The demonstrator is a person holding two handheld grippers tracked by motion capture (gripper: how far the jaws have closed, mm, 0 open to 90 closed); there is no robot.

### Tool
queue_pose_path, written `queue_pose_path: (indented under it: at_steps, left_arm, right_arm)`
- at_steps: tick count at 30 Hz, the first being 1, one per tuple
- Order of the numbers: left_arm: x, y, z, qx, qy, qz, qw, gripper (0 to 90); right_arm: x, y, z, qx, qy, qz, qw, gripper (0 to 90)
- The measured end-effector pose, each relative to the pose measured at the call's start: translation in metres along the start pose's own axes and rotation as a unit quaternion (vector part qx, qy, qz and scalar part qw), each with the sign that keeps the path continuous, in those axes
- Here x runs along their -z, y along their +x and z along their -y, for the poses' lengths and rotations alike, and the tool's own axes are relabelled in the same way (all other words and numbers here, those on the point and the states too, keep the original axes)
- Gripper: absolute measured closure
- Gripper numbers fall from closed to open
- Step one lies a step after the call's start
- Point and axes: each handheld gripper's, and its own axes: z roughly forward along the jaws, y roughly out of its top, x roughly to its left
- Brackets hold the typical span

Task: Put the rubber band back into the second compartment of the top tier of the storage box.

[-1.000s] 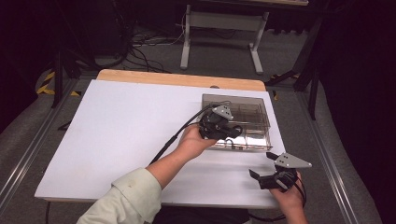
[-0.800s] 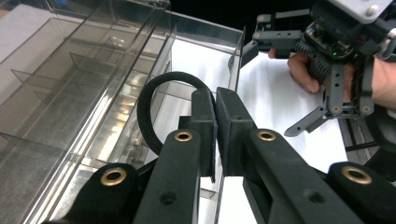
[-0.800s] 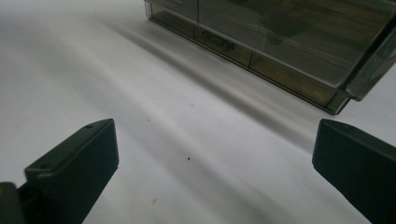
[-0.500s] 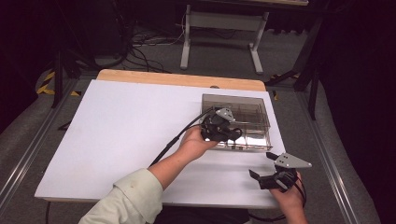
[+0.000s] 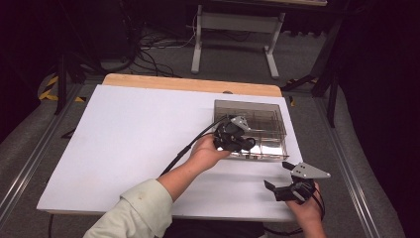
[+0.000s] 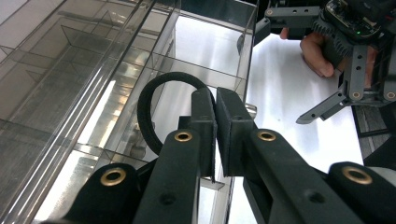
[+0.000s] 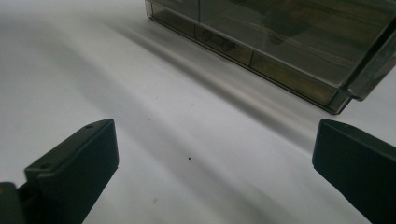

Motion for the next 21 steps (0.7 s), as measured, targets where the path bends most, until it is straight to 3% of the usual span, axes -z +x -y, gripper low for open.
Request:
queue_pose_path:
  at_steps: [5, 13, 21]
  left_arm:
    - [-0.001, 0.000, 0.000, -0.002, 0.001, -0.003, 1.0000, 84.9]
    - [0.008, -0.006, -0.002, -0.006, -0.019, -0.009, 0.9998, 60.5]
    - [0.036, -0.017, 0.003, -0.012, -0.038, -0.027, 0.9988, 44.3]
  right_arm:
    - [0.000, 0.000, 0.000, 0.000, 0.000, 0.000, 1.0000, 1.0]
    - [0.000, 0.000, 0.000, -0.001, -0.002, 0.001, 1.0000, 1.0]
    - [0.006, 0.003, -0.001, 0.003, -0.005, 0.011, 0.9999, 1.2]
